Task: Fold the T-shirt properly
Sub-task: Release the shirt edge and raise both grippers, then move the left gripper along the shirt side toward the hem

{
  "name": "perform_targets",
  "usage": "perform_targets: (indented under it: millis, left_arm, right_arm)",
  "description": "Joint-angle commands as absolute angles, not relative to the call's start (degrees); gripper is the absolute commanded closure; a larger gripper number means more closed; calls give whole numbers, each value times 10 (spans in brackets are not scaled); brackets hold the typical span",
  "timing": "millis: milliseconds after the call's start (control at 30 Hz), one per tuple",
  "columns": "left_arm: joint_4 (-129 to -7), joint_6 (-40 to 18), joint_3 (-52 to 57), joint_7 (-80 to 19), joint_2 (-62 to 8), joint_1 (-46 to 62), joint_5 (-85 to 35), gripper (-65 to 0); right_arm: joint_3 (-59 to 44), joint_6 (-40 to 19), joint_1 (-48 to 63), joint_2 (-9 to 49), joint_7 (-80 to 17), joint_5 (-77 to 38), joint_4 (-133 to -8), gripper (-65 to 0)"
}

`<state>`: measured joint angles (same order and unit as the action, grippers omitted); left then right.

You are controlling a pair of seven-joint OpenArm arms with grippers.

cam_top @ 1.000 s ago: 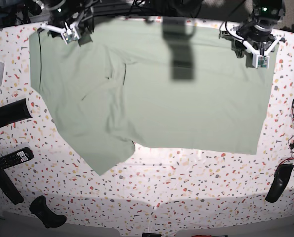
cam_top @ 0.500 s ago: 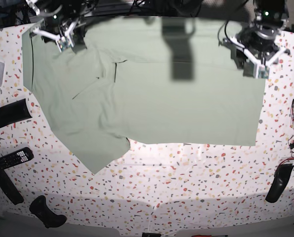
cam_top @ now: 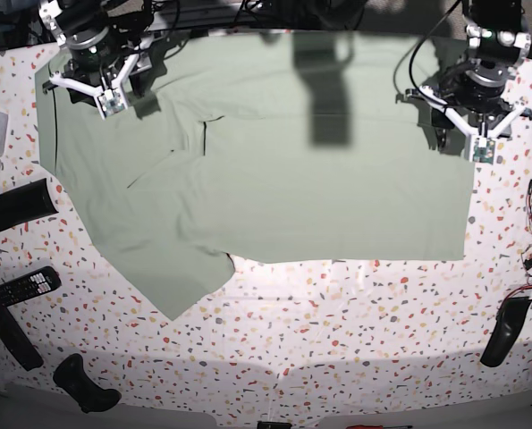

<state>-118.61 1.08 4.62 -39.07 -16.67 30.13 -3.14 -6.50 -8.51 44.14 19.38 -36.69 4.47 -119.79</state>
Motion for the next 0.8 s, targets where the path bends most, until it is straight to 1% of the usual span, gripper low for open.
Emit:
perform_targets:
  millis: [0, 167, 333, 600, 700, 767]
  left_arm:
    - [-1198, 13, 49, -382, -170, 302, -30, -249]
    - [-1198, 13, 49, -368, -170, 302, -30, -249]
    - [-1198, 13, 49, -302, -170, 302, -30, -249]
    - [-1198, 13, 49, -297, -170, 302, -30, -249]
    - [-1198, 13, 49, -296, -170, 302, -30, -249]
    - [-1198, 13, 49, -296, -170, 301, -30, -249]
  right_arm:
    - [-68, -81, 445, 198, -356, 43, -1213, -297]
    - [-68, -81, 444, 198, -349, 47, -1213, -297]
    - [-68, -80, 415, 195, -344, 106, -1213, -297]
    - [-68, -79, 378, 195, -359, 114, -1213, -297]
    - [-68, -79, 378, 195, -358, 114, -1213, -297]
    - [-68, -79, 378, 195, -340, 112, -1213, -297]
